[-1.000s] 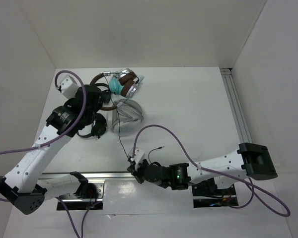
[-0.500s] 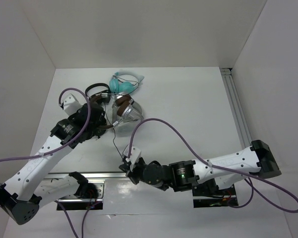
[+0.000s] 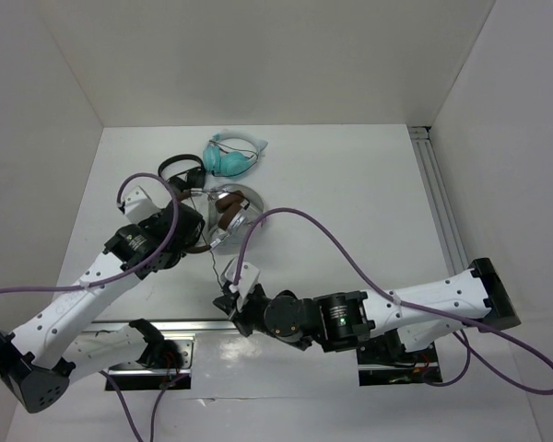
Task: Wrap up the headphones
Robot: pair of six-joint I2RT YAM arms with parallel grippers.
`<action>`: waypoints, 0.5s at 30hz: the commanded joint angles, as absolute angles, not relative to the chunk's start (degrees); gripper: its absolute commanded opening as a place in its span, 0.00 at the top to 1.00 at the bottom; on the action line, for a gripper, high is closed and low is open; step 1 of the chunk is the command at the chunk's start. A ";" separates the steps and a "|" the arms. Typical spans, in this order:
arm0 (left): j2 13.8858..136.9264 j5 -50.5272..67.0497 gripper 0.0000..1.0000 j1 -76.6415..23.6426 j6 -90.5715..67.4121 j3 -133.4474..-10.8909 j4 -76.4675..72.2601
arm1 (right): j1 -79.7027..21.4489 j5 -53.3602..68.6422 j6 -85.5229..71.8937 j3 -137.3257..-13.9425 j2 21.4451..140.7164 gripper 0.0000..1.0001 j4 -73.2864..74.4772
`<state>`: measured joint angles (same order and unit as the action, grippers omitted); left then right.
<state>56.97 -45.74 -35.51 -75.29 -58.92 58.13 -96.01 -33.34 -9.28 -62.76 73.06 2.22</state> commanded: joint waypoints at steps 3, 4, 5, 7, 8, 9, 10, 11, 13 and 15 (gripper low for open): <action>61.42 -49.48 1.00 -35.24 -78.57 -64.94 60.55 | -96.42 -30.77 -8.27 -68.54 74.36 1.00 3.08; 61.96 -49.48 1.00 -35.24 -79.10 -64.95 61.60 | -96.42 -30.76 -8.26 -69.34 74.88 1.00 4.03; 62.48 -49.48 1.00 -35.24 -79.10 -65.65 62.13 | -96.42 -30.76 -6.96 -70.04 74.88 1.00 5.96; 62.49 -48.96 1.00 -34.72 -78.23 -65.65 62.14 | -96.42 -32.07 -5.81 -73.54 75.58 1.00 9.56; 62.49 -48.96 1.00 -34.72 -76.40 -65.65 62.14 | -96.42 -32.69 -5.28 -75.13 76.11 1.00 14.71; 62.49 -48.96 1.00 -34.72 -75.68 -65.65 62.14 | -96.42 -33.65 -4.75 -76.80 76.11 1.00 17.38; 62.49 -48.96 1.00 -34.72 -74.98 -65.05 61.62 | -96.42 -35.05 -4.75 -79.86 76.11 1.00 19.58; 61.97 -48.43 1.00 -34.72 -74.45 -65.04 61.61 | -96.42 -35.07 -4.75 -81.28 76.11 1.00 21.51; 61.96 -48.43 1.00 -34.10 -75.31 -64.51 62.31 | -96.42 -34.37 -4.75 -84.88 75.59 1.00 25.30; 61.96 -47.81 1.00 -33.49 -76.02 -63.20 62.84 | -96.42 -33.32 -4.75 -86.65 74.98 1.00 27.23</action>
